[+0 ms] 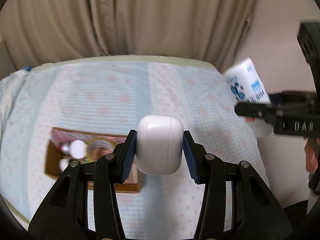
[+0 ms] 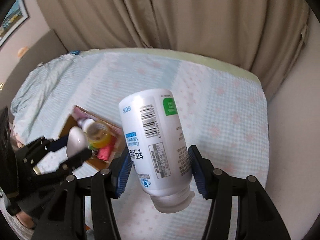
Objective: Organize rigid objects
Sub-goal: 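Carry the white case and white bottle over the cardboard box with both tools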
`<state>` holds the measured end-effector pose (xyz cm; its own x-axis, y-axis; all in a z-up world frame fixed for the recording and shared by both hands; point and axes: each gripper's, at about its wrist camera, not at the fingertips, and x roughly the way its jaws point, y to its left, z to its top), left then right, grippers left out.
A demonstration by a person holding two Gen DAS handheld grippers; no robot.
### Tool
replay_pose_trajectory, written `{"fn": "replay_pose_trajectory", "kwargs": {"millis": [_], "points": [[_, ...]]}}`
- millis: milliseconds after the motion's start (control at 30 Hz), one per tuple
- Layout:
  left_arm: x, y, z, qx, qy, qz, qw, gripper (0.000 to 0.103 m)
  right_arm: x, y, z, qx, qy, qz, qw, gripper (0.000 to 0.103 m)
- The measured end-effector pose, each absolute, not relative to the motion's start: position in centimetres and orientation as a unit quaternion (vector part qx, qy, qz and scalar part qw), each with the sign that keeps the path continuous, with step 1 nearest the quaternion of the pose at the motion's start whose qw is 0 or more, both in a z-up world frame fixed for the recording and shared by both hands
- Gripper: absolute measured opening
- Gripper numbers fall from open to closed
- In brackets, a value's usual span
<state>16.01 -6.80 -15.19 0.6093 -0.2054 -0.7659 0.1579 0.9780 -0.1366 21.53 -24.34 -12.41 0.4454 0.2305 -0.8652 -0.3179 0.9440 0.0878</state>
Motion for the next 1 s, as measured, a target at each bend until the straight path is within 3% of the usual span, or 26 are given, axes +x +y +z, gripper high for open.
{"fn": "replay_pose_trajectory", "kwargs": {"millis": [400, 767, 1000], "points": [[17.2, 8.7, -14.4, -0.052, 0.445, -0.088, 0.890, 0.042, 19.7, -12.2, -14.3, 0.015, 0.521, 0.178, 0.835, 0.052], [21.5, 20.1, -19.9, -0.022, 0.497, -0.136, 0.857, 0.042, 21.2, -3.4, -19.8, 0.131, 0.562, 0.087, 0.812, 0.052], [24.8, 22.8, -25.2, -0.007, 0.537, -0.157, 0.829, 0.042, 22.4, 0.3, -25.0, 0.186, 0.590, 0.045, 0.785, 0.052]]}}
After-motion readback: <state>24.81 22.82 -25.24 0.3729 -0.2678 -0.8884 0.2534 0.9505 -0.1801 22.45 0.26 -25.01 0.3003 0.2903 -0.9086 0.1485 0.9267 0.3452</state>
